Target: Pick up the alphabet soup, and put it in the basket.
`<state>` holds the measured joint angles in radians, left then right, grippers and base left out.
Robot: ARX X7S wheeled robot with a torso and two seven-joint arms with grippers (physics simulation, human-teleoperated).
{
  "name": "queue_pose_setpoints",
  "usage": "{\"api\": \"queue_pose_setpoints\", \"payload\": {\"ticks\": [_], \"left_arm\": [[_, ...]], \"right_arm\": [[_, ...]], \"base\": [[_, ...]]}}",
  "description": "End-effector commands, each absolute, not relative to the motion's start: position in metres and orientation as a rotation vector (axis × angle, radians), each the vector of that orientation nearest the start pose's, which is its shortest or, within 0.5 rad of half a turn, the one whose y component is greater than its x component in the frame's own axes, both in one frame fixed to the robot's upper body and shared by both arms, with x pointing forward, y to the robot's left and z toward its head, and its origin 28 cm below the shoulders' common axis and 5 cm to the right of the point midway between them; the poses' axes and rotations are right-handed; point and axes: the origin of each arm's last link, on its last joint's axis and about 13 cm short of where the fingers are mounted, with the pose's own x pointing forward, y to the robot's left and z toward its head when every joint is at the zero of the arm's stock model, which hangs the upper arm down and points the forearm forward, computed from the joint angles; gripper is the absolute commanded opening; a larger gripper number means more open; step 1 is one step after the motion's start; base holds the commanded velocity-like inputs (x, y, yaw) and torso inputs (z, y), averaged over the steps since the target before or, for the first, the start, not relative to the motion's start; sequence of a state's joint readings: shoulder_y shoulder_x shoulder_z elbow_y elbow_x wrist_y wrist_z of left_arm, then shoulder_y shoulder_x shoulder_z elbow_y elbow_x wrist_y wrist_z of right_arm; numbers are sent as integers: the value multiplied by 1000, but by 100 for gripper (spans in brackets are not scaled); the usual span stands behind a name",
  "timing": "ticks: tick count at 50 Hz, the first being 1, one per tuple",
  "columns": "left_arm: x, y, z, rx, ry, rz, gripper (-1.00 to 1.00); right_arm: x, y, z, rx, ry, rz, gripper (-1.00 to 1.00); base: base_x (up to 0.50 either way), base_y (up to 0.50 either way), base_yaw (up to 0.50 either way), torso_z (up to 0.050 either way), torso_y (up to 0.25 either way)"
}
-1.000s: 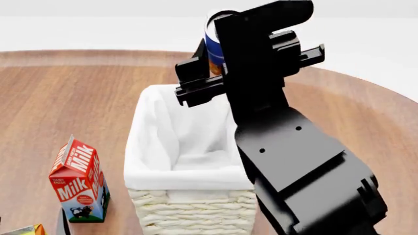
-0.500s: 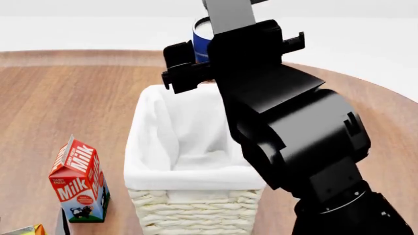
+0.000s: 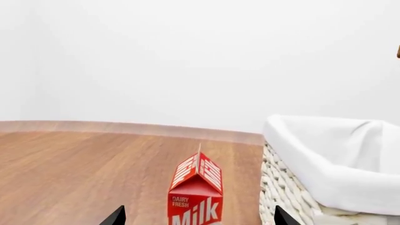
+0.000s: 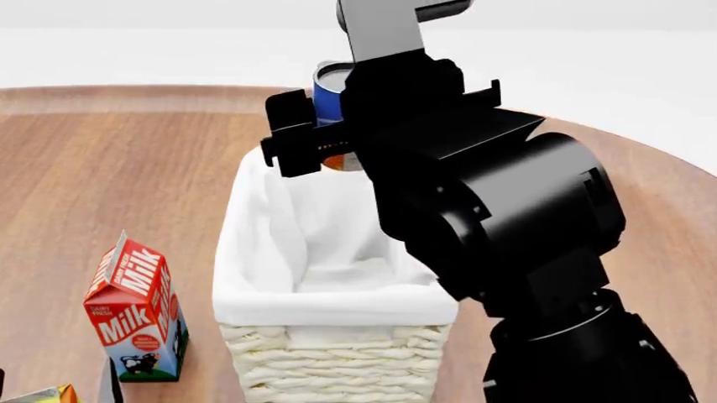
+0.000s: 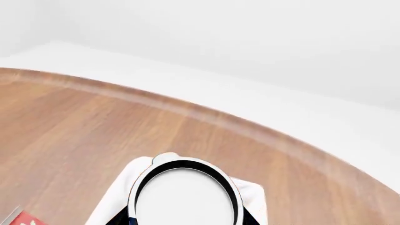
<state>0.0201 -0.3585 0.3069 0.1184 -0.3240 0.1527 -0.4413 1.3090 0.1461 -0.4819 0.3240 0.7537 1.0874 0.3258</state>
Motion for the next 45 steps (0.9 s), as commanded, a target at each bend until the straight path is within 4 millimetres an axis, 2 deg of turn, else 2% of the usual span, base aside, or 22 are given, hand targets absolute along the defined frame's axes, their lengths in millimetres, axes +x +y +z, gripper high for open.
{"api": "queue_pose_setpoints", "payload": {"ticks": [1, 45], "left_arm": [[198, 222, 36, -40, -140, 103, 100], [195, 221, 36, 40, -167, 106, 100]], "right_arm": [[363, -45, 282, -132, 261, 264, -100], [364, -40, 274, -169, 264, 287, -100]], "base": [[0, 0, 0, 0, 0], [0, 0, 0, 0, 1]]}}
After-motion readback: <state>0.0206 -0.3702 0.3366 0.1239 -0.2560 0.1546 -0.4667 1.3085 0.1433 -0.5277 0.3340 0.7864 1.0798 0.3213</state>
